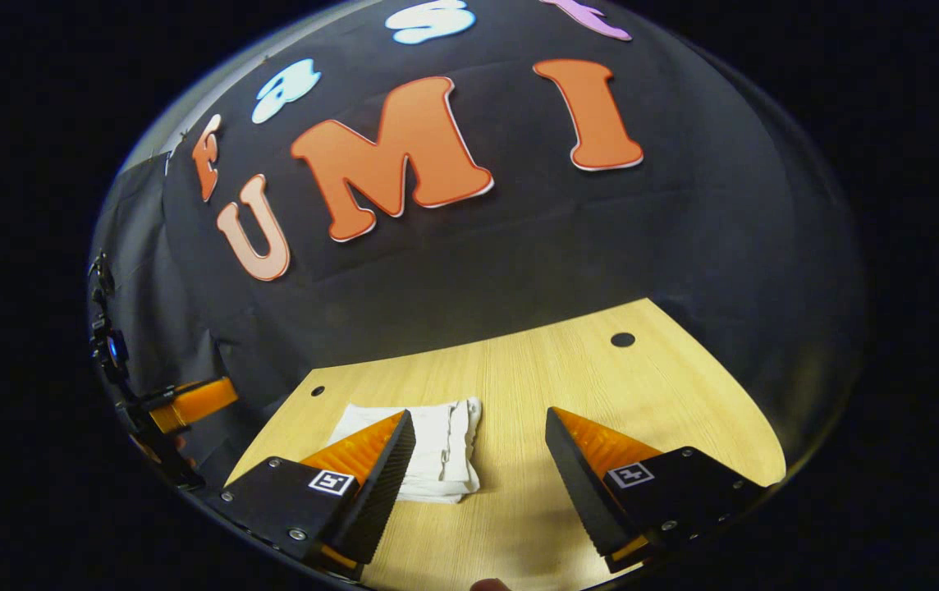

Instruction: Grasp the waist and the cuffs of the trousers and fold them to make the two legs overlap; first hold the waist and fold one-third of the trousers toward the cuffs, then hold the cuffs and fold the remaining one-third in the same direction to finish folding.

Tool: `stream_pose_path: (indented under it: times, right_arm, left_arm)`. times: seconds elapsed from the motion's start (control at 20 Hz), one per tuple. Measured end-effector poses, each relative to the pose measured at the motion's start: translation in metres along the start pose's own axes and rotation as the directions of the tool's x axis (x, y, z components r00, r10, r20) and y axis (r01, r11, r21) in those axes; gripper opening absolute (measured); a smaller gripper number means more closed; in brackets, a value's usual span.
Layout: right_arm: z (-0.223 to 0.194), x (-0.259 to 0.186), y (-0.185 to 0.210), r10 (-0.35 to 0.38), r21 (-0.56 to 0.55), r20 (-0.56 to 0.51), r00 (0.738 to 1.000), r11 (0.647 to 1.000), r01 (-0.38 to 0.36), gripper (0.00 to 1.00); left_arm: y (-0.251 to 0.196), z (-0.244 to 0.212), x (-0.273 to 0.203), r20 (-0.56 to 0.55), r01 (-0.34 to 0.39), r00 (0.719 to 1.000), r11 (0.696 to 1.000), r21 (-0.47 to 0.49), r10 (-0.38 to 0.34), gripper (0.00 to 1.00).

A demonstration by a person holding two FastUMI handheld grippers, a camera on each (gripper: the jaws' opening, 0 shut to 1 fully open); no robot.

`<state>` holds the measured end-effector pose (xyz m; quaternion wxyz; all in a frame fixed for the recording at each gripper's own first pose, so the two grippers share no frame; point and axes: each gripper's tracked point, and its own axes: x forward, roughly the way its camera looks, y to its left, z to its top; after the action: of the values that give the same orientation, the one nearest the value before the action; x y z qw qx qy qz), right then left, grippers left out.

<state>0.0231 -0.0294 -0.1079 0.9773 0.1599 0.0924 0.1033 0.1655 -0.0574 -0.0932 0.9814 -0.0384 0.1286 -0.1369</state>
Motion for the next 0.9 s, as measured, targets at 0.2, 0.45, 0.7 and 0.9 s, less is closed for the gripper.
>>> stream_pose_path:
  times: [0.2, 0.45, 0.7, 0.9]
  right_arm:
    - [0.022, -0.020, 0.033, 0.012, -0.071, 0.096, 0.995, 0.997, -0.005, 0.96]
    - [0.031, -0.040, 0.057, -0.009, -0.204, 0.196, 0.981, 0.978, 0.050, 0.96]
    - [0.024, -0.060, 0.079, -0.017, -0.282, 0.208, 0.978, 0.956, 0.077, 0.97]
    - [0.016, -0.075, 0.085, -0.024, -0.289, 0.206, 0.978, 0.954, 0.085, 0.97]
  left_arm:
    - [-0.004, 0.012, -0.006, 0.146, -0.042, 0.988, 0.999, 0.005, 0.041, 0.97]
    - [-0.002, 0.021, -0.015, 0.273, -0.100, 0.957, 0.995, 0.001, 0.095, 0.93]
    - [0.004, 0.025, -0.016, 0.265, -0.105, 0.957, 0.993, -0.062, 0.117, 0.98]
    - [0.006, 0.030, -0.016, 0.272, -0.091, 0.955, 0.991, -0.102, 0.116, 0.93]
